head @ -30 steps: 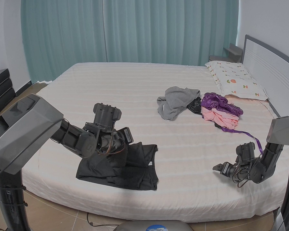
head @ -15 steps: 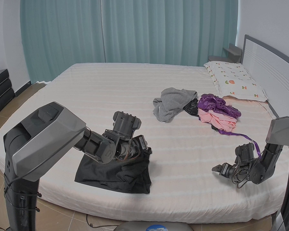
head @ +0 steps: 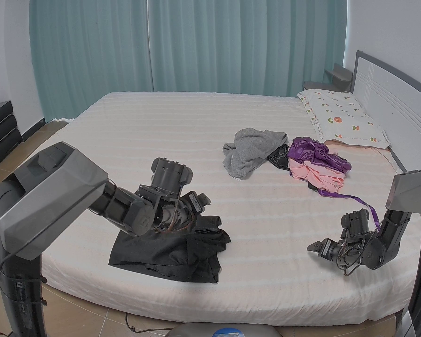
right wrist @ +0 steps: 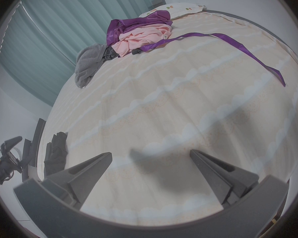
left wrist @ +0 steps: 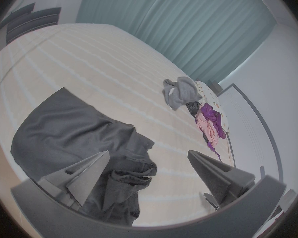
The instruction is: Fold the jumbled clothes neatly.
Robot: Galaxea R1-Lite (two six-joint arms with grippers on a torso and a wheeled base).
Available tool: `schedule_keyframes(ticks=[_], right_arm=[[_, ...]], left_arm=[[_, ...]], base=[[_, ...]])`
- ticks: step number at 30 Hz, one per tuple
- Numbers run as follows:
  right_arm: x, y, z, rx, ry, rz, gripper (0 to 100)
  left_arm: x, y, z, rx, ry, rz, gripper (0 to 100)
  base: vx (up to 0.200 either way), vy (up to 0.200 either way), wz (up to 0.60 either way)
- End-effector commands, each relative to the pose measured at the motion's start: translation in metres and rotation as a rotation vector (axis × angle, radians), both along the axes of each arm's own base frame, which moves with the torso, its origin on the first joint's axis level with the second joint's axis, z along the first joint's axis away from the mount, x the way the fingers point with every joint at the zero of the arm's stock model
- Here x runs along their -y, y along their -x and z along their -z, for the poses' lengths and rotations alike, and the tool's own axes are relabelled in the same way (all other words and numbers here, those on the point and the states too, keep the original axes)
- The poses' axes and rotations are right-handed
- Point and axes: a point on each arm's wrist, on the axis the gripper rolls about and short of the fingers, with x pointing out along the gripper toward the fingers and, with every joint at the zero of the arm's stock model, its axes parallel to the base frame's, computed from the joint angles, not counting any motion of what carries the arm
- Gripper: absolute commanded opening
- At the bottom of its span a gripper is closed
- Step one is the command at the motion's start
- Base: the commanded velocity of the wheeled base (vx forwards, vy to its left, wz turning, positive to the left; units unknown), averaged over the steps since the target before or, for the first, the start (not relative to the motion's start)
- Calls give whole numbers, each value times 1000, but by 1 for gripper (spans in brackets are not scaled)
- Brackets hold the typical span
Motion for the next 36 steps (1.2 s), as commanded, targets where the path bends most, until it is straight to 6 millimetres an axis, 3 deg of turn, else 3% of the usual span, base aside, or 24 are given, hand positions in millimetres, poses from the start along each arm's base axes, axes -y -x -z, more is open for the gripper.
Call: schedule_keyframes(ticks=[1,8,13,24,30,36], right_arm=[[-2,0,0,0,-3,-6,100],[-3,-1,-3,10,-19,-8,100],[-3,-2,-4,15,-20,-10,100],[-7,-2,-6,28,-20,-22,100],[-12,0,-16,127,-27,-36,100],[-33,-9,-32,202,-10,-73,100]], left_arm=[[-40,18,-8,-84,76,-54,100],[-92,32,10,-205,227,-169,100],[-112,34,21,-246,349,-217,100],[-116,35,29,-265,365,-195,100],[-116,35,29,-266,367,-192,100],[-116,35,29,-266,366,-191,100]], base=[[0,0,0],[0,0,0],[0,80,0],[0,200,0],[0,200,0],[0,200,0]])
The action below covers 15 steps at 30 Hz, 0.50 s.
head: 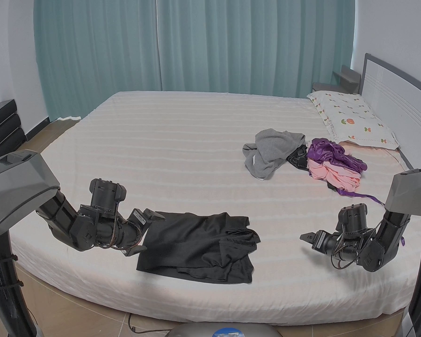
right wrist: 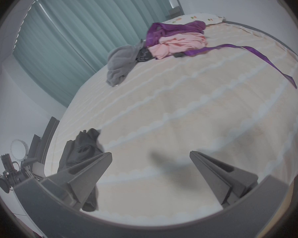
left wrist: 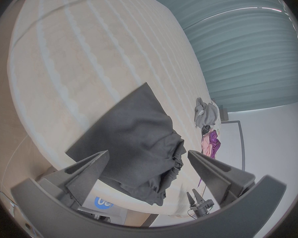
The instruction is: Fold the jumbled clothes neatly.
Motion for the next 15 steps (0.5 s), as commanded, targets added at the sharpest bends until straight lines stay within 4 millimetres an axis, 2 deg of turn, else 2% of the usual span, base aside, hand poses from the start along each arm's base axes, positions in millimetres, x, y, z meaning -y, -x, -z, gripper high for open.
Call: schedule_keyframes(ticks=[1,4,9,13,15], right_arm=[[-23,-8,-16,58,36,-26,100],[-40,-6,-23,48,40,-74,100],[-57,-2,-12,14,40,-132,100],[-75,10,-9,3,43,-168,100],[-76,9,-10,10,43,-161,100]], left_arm=[[0,0,1,-3,-1,1,100],[0,0,1,-3,-1,0,100],[0,0,1,-3,-1,1,100],[0,0,1,-3,-1,2,100],[1,0,2,-4,-2,4,100]], base=[[0,200,0],[0,200,0],[0,200,0],[0,200,0],[0,200,0]])
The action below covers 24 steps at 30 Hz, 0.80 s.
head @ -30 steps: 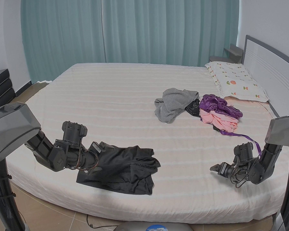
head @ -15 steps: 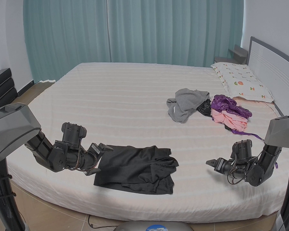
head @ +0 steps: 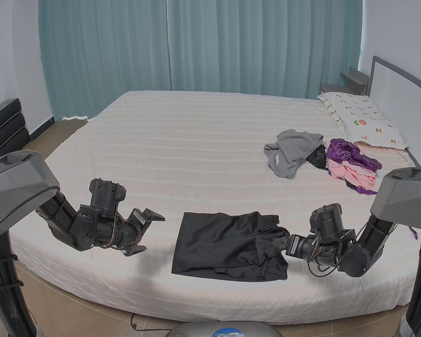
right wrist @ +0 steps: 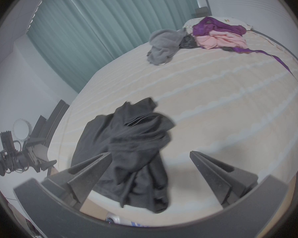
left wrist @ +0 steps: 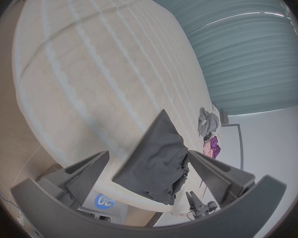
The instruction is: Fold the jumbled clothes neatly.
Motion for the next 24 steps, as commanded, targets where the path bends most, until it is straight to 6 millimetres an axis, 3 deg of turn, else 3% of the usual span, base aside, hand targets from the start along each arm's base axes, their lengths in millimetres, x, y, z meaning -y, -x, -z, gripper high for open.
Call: schedule_keyframes(ticks=[1,5,24], right_arm=[[-10,4,3,-4,2,-16,100],[-6,4,11,-26,21,0,100],[10,-7,24,-24,136,105,100]], left_arm=[[1,0,1,-3,-1,2,100],[1,0,1,-4,-2,1,100],[2,0,4,-3,-20,10,100]], base=[[0,200,0],[0,200,0],[0,0,0]])
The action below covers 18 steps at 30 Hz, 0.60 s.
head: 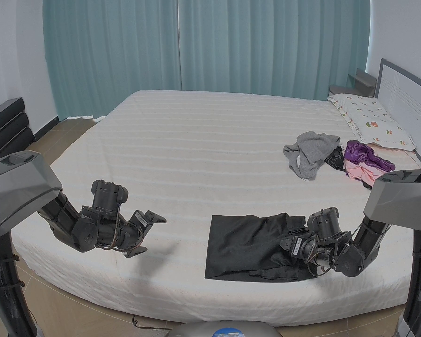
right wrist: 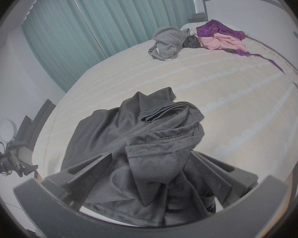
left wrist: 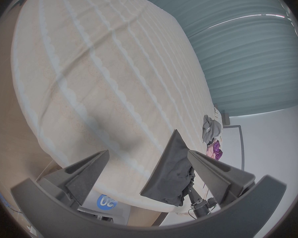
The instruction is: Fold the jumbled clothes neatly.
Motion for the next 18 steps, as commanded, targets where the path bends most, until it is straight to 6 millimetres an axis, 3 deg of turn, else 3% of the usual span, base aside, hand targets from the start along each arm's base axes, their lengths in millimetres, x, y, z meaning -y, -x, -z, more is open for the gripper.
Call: schedule_keyframes(ticks=[1,7,10,12,15,18], right_arm=[[9,2,10,-30,53,14,100],[32,10,5,-51,113,32,100],[54,19,-2,-65,161,43,100],[54,19,-2,-65,161,43,100],[63,34,-18,-59,169,13,100],[67,35,-26,-33,148,9,100]], left_arm=[[0,0,1,-3,0,-1,100],[0,0,1,-3,0,0,100],[0,0,1,-4,-1,0,100],[0,0,1,-4,-1,0,100],[0,1,1,-6,-2,-1,100],[0,1,1,-6,-2,-1,100]], base=[[0,0,0],[0,0,0],[0,0,0],[0,0,0],[0,0,0],[0,0,0]])
